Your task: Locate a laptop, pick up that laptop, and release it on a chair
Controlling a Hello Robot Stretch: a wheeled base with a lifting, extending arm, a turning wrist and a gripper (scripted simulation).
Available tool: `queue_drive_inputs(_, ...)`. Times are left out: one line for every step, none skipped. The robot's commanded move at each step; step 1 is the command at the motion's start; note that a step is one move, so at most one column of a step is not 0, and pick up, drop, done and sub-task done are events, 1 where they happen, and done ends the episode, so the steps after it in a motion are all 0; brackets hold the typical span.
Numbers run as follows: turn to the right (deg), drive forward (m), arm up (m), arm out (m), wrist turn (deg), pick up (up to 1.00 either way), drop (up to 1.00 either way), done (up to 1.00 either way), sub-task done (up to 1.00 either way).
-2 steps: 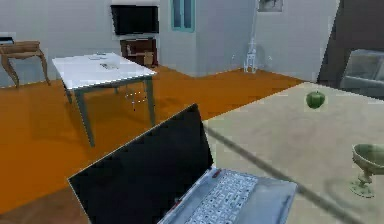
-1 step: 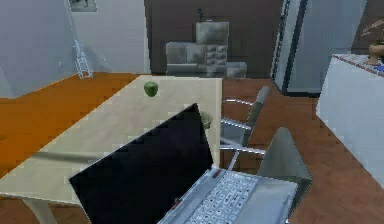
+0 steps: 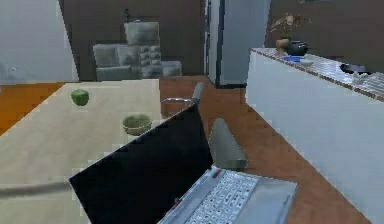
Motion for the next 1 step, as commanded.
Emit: queue_drive_inputs(0.0, 0.25, 0.00, 0.00, 0.0, 0.00, 0.00, 0.00, 0.00)
